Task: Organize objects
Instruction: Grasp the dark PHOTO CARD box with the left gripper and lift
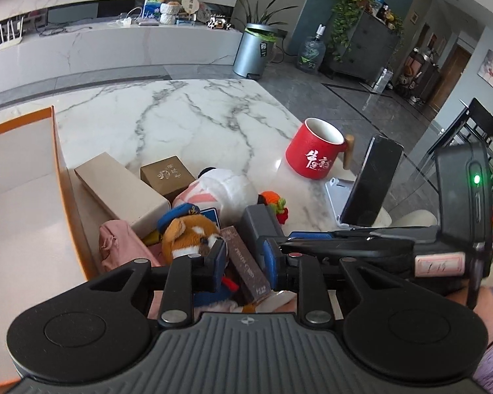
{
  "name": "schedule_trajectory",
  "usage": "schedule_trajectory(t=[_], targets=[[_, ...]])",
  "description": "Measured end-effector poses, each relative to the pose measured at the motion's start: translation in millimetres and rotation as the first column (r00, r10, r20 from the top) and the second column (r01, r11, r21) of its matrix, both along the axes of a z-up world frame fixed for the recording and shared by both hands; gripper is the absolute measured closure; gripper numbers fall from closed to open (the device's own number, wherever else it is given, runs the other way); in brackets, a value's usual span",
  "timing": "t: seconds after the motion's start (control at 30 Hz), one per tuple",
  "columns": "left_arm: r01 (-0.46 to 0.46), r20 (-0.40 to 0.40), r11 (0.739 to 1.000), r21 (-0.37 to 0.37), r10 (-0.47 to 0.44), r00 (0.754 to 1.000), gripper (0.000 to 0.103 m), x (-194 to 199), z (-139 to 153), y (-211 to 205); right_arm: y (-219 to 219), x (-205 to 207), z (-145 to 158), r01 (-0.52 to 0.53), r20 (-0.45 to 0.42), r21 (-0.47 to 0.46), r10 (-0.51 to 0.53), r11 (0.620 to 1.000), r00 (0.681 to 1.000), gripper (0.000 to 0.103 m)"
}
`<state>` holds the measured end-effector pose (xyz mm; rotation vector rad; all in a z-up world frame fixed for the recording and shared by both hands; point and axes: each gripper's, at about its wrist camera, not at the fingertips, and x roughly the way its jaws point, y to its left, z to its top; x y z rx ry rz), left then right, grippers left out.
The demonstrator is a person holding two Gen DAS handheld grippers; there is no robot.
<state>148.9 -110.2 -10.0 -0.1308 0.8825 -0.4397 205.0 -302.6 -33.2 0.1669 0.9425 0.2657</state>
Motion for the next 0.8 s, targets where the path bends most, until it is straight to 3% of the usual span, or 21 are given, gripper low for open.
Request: schedule_trajectory(t=[0.27, 0.5, 0.8], targets=[[-0.007, -0.075, 1.000, -0.018, 0.005, 0.997, 0.074, 13, -13, -10, -13, 12, -18, 0.015, -0.055, 0.050, -0.012, 0.999, 0.998, 0.062], [-0.012, -0.138, 1.000, -0.004, 0.012, 0.990, 0.074, 20, -23, -31, -37, -4, -10, 0.054, -0.036, -0.016, -0.054, 0.998, 0.998, 0.063], [-0.071, -0.201, 0.985, 0.159, 0.103, 0.974, 0.055, 28, -45, -61, -68, -9, -17, 0.104, -0.084, 0.046, -0.100, 0.994, 0.991, 0.063]])
